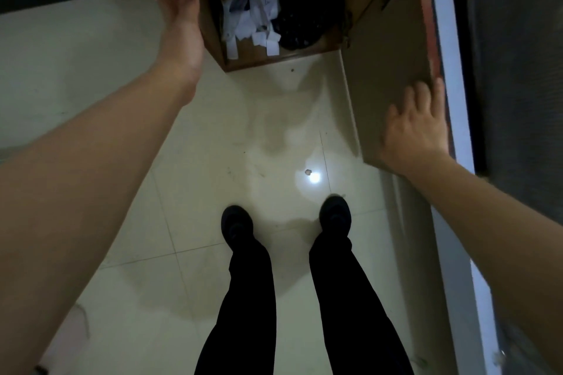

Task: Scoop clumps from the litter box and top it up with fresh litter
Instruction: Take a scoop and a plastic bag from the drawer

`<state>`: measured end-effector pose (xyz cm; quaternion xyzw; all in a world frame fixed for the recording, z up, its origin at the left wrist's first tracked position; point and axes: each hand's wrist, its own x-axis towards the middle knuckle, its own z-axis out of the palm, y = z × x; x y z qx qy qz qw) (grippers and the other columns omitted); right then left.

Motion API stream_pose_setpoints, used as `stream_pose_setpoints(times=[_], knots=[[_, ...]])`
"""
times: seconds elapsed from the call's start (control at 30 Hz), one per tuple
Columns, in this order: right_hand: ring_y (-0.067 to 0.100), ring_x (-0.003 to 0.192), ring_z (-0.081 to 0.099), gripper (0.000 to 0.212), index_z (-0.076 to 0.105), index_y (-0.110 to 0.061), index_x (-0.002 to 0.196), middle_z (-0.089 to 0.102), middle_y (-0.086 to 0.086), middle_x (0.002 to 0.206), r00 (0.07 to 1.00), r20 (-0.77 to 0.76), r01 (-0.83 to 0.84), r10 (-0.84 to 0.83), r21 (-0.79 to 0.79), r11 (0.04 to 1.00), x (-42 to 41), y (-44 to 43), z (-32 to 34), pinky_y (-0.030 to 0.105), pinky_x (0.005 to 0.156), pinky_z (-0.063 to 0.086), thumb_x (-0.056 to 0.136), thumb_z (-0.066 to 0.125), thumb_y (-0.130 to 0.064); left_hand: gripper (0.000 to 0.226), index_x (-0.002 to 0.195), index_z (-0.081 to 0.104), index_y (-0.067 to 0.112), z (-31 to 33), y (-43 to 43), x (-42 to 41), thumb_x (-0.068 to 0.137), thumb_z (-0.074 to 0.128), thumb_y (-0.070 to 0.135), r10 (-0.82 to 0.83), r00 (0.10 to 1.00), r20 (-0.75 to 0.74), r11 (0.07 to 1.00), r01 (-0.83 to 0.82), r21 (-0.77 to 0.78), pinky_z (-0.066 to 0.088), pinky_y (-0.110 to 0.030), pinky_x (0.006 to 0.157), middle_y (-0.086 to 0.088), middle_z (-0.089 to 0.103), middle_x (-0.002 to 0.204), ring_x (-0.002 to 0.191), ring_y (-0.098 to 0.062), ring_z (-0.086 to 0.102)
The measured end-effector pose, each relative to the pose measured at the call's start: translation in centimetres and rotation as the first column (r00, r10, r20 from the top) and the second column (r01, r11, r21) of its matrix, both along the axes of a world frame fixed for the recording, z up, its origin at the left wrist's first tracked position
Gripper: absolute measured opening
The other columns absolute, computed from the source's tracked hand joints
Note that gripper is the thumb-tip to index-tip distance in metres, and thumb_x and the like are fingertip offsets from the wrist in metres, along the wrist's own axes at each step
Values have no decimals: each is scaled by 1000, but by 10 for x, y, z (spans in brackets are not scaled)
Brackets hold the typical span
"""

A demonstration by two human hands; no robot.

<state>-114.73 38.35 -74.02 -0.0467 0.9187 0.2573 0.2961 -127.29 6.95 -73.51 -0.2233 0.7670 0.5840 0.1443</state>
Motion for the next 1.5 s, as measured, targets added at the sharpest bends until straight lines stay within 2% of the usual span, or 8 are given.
stream_pose_setpoints(times=[0.3,0.5,0.67,0.93,1.2,1.3,1.4,1.5], knots=[[39,149,5,75,39,-14,147,19,23,159,997,-3,73,-73,33,997,2,33,-12,52,121,-3,87,49,-58,62,156,0,28,0,2,-4,103,32,40,-9,1000,30,999,10,-46,29,-46,116,3,14,162,146,-18,22],[41,149,8,66,35,-13,146,20,21,159,956,-23,284,-293,-183,941,-30,-9,-24,57,118,3,91,47,-48,71,155,-5,26,-13,-2,3,101,41,26,-112,992,-66,955,89,-284,17,-41,121,2,7,163,149,-18,13],[41,143,20,63,30,-11,148,26,20,154,928,-24,315,-371,-477,820,-68,-46,-63,53,114,26,94,50,-35,55,150,28,12,-69,-5,5,100,44,30,-183,983,13,867,168,-470,28,-21,103,-10,32,152,133,-20,41],[38,136,32,57,33,-10,149,35,20,148,910,-26,264,-413,-733,627,-135,-82,-181,45,107,38,95,52,-18,39,132,50,10,-190,-3,-12,94,52,16,-415,910,-7,723,325,-610,44,-37,94,-16,45,133,107,-36,54],[35,130,44,50,45,-17,145,41,16,145,903,-143,77,-406,-874,480,-215,-113,-286,40,106,42,95,51,-12,45,135,44,6,-294,13,-74,94,49,24,-493,869,29,565,345,-749,45,-46,96,-19,35,144,116,-42,52],[35,131,43,54,38,-22,149,42,16,145,892,-216,-13,-397,-890,456,-243,-127,-313,39,105,42,97,49,-14,54,140,35,6,-324,18,-104,94,53,27,-491,865,103,449,353,-821,43,-42,98,-22,36,143,123,-38,49],[38,134,34,65,21,-35,155,35,13,152,944,-198,1,-264,-797,603,-262,-140,-333,42,108,31,98,47,-17,43,138,37,2,-342,21,-120,99,46,19,-553,801,227,213,399,-892,35,-39,104,-22,42,141,129,-37,44],[33,133,36,44,52,-34,139,47,6,146,959,-156,36,-238,-762,647,-270,-145,-342,43,111,24,100,43,-17,28,124,51,1,-351,18,-127,100,43,14,-566,760,320,70,431,-900,38,-35,103,-18,56,128,122,-32,51]])
